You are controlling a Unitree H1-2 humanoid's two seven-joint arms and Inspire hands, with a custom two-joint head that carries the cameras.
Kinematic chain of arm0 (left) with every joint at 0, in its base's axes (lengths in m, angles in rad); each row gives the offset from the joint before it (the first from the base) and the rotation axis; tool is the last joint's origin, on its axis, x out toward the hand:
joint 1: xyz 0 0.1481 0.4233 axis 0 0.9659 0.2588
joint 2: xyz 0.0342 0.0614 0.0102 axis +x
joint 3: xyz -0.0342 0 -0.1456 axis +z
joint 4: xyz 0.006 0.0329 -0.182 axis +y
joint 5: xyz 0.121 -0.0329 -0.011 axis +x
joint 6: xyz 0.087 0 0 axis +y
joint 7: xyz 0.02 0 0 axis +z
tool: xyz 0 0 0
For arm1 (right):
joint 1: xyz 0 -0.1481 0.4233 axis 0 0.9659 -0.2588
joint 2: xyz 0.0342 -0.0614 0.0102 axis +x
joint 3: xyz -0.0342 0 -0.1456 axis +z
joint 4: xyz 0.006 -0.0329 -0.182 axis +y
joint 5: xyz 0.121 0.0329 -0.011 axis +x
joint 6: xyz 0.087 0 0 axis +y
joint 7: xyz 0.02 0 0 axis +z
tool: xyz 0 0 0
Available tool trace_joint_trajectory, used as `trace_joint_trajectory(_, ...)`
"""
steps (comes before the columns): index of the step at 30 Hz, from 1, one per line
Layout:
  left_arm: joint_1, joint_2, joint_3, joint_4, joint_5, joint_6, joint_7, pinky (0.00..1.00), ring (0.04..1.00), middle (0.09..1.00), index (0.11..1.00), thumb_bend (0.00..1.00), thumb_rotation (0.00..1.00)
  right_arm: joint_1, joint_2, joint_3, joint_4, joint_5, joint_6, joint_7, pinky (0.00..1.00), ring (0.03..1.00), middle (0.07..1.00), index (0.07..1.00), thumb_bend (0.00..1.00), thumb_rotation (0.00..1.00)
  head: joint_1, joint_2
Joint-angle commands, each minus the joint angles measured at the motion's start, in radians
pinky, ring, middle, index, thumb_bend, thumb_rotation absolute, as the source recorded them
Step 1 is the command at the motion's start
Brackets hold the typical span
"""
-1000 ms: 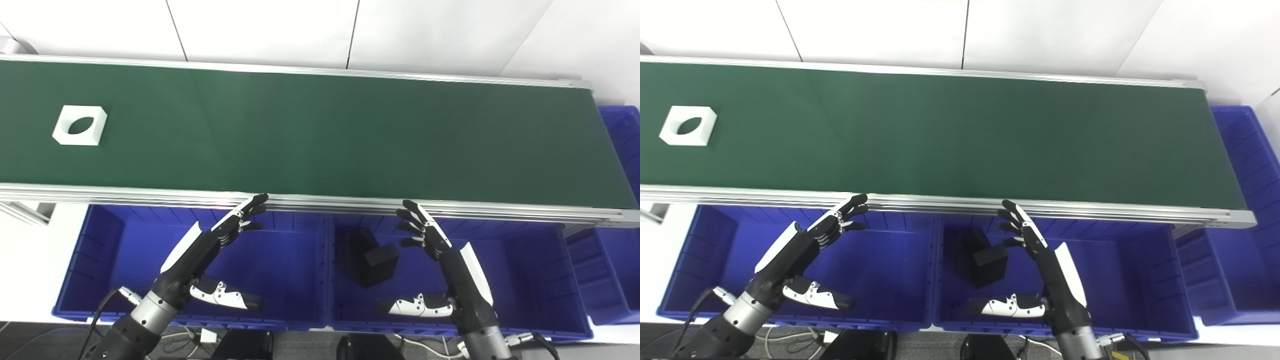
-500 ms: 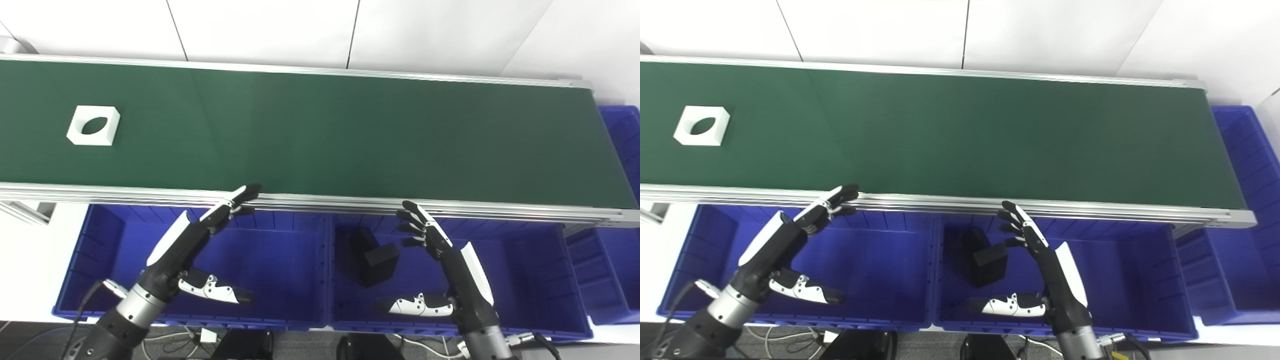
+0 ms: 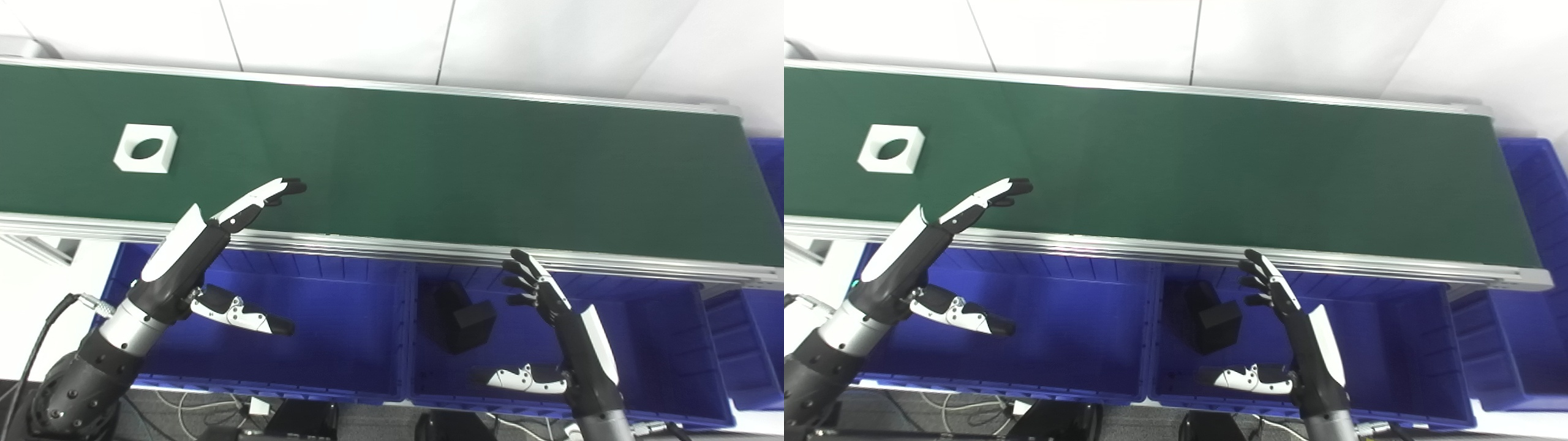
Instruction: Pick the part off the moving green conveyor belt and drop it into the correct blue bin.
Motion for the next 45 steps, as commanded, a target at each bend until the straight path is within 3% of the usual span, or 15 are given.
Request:
trace_joint_trajectory(1, -0.028, 0.027, 0.021, -0.05, -0.027, 0.017, 0.013, 0.8, 0.902, 0.949, 0.909, 0.95, 0.31, 0.008, -0.016, -0.014, -0.01, 0.025, -0.073, -0.009, 0.68, 0.796, 0.854, 0.908, 0.99, 0.22, 0.008, 0.001)
trace_joint_trajectory(7, -0.075, 0.063, 0.079, -0.086, 0.004, 0.066, 0.013, 0.92, 0.949, 0.968, 0.923, 0.93, 0.31, 0.009, -0.033, -0.024, 0.008, 0.042, -0.094, -0.006, 0.69, 0.805, 0.858, 0.917, 0.99, 0.26, 0.016, -0.001)
trace_joint_trajectory(19, -0.196, 0.161, 0.178, -0.028, -0.013, 0.102, 0.012, 0.91, 0.945, 0.965, 0.938, 0.93, 0.46, 0.007, -0.039, -0.032, 0.022, 0.056, -0.107, 0.0, 0.7, 0.804, 0.854, 0.916, 1.0, 0.25, 0.001, 0.002)
trace_joint_trajectory(24, -0.255, 0.213, 0.201, 0.012, -0.016, 0.104, 0.007, 0.91, 0.943, 0.955, 0.936, 0.91, 0.43, 0.003, -0.035, -0.029, 0.027, 0.053, -0.113, -0.001, 0.69, 0.801, 0.852, 0.911, 1.0, 0.24, -0.019, -0.001)
trace_joint_trajectory(38, -0.406, 0.29, 0.19, 0.118, -0.001, 0.201, -0.021, 0.89, 0.942, 0.957, 0.939, 0.9, 0.46, -0.012, -0.034, -0.026, 0.052, 0.057, -0.126, 0.0, 0.69, 0.806, 0.86, 0.914, 0.98, 0.23, 0.003, -0.014)
trace_joint_trajectory(45, -0.492, 0.286, 0.142, 0.244, 0.022, 0.214, -0.03, 0.86, 0.934, 0.953, 0.929, 0.87, 0.37, -0.019, -0.032, -0.03, 0.065, 0.052, -0.13, -0.004, 0.68, 0.795, 0.854, 0.91, 0.99, 0.24, 0.004, -0.033)
